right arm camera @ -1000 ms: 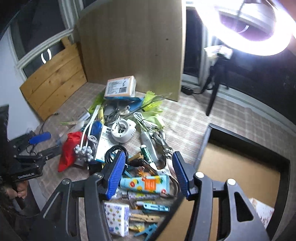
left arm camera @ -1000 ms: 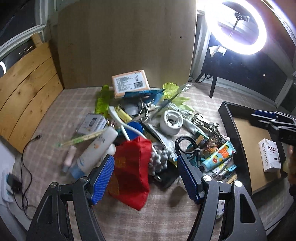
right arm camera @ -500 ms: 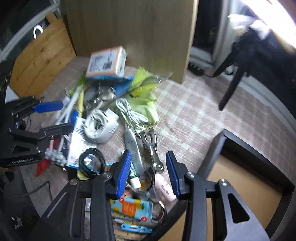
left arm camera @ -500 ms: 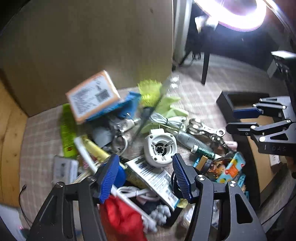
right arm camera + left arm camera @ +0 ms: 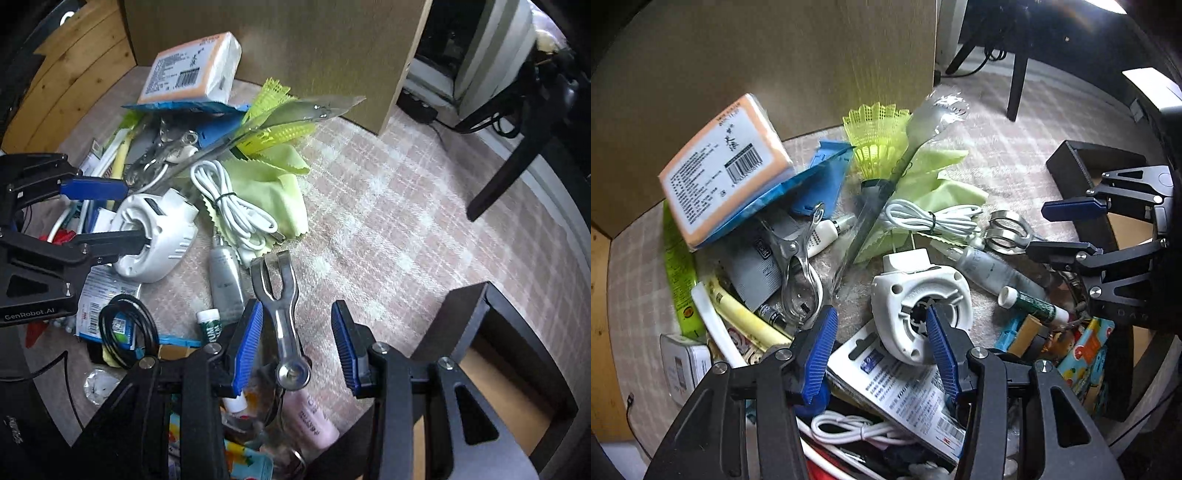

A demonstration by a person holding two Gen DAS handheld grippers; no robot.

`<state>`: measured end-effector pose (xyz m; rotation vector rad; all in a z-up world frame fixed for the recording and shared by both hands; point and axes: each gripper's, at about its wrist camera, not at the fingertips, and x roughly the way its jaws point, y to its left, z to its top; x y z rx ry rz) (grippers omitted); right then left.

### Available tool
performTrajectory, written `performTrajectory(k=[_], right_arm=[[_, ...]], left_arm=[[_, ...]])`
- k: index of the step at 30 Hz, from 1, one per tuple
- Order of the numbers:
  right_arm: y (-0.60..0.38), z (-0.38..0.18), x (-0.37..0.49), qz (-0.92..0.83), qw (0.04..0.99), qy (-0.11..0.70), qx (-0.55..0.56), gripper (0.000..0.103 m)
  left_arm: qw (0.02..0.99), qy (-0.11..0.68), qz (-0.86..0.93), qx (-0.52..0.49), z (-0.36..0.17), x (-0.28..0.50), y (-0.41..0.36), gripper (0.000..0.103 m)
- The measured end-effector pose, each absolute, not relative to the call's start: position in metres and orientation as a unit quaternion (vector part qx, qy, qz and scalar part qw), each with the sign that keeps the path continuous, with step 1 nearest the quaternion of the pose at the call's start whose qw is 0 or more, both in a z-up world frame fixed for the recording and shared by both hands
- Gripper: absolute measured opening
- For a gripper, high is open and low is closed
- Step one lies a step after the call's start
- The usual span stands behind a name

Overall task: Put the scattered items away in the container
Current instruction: 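Grasp the silver metal clip with the right gripper while the left grasps the white plug adapter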

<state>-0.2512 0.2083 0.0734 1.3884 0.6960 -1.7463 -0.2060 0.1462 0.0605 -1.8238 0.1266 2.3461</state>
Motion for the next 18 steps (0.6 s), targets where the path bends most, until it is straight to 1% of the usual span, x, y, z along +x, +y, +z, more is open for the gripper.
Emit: performTrajectory(k=[1,3,5,6,8,9,10,11,13,14,18], right_arm=[[0.207,0.071,-0.252,-0.686,0.391,0.276,0.549,0.038],[0.204,0.066,-0.254,-0.682,0.389,0.280,0.552,0.035],[0.201,0.062,-0.255,-0.677,0.391,0.280,0.557,0.029],[0.201,0.061,-0.255,-0.676,0.392,0.279,0.558,0.028],[0.200,0.060,-0.256,-0.672,0.398,0.270,0.563,0.021],[0.199,0.060,-0.256,-0.672,0.398,0.267,0.564,0.021],[0.199,0.060,-0.255,-0.675,0.396,0.267,0.562,0.021],[0.199,0.061,-0.254,-0.676,0.395,0.269,0.561,0.021],[0.199,0.063,-0.254,-0.680,0.393,0.267,0.558,0.020],[0.200,0.064,-0.254,-0.682,0.392,0.264,0.558,0.017],[0.205,0.071,-0.256,-0.692,0.390,0.246,0.555,0.016]], left_arm=[[0.086,0.043,0.783,-0.615,0.058,-0.208,0.147,0.046],[0.093,0.038,0.779,-0.619,0.056,-0.210,0.148,0.047],[0.099,0.032,0.777,-0.621,0.055,-0.212,0.148,0.046],[0.100,0.032,0.777,-0.620,0.055,-0.212,0.148,0.045],[0.105,0.025,0.777,-0.620,0.055,-0.211,0.147,0.042],[0.107,0.021,0.777,-0.620,0.055,-0.210,0.146,0.038],[0.110,0.015,0.776,-0.620,0.055,-0.210,0.146,0.029],[0.108,0.014,0.776,-0.621,0.055,-0.209,0.146,0.026],[0.106,0.014,0.779,-0.618,0.055,-0.208,0.144,0.026],[0.106,0.012,0.779,-0.617,0.055,-0.207,0.143,0.026],[0.104,-0.001,0.782,-0.615,0.056,-0.204,0.138,0.025]])
